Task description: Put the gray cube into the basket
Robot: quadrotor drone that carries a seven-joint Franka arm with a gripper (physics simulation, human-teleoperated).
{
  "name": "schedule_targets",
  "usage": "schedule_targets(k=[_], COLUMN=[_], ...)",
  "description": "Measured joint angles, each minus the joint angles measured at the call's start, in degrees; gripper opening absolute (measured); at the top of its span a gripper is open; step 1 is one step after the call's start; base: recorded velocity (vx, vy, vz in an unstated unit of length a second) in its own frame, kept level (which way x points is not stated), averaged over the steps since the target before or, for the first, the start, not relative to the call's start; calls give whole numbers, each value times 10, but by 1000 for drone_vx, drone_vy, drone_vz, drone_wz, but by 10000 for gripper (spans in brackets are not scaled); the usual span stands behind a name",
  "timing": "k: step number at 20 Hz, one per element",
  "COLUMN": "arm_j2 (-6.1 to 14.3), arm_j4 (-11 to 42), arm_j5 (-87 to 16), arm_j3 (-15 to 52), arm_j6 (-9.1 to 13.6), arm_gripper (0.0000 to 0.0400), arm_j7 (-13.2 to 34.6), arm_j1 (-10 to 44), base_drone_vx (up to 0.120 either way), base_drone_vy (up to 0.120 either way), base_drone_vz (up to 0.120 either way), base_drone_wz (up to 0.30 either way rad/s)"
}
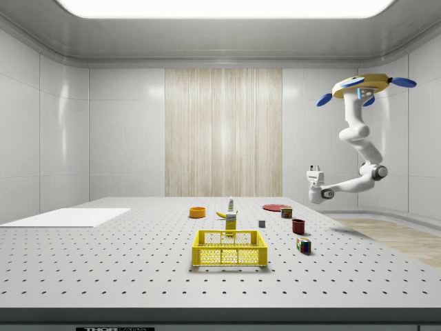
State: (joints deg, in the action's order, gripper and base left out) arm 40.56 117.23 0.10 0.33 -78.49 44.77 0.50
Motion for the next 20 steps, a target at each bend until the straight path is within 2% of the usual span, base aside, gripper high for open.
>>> schedule_targets(k=[20], arm_j2=[6], arm_j4=[6], arm_j5=[-25], arm_j3=[18], arm_j6=[-9], arm_gripper=[400], arm_j7=[3], arm_j1=[6], base_drone_vx=[120], base_drone_vy=[0], base_drone_vz=[0], base_drone_wz=[0])
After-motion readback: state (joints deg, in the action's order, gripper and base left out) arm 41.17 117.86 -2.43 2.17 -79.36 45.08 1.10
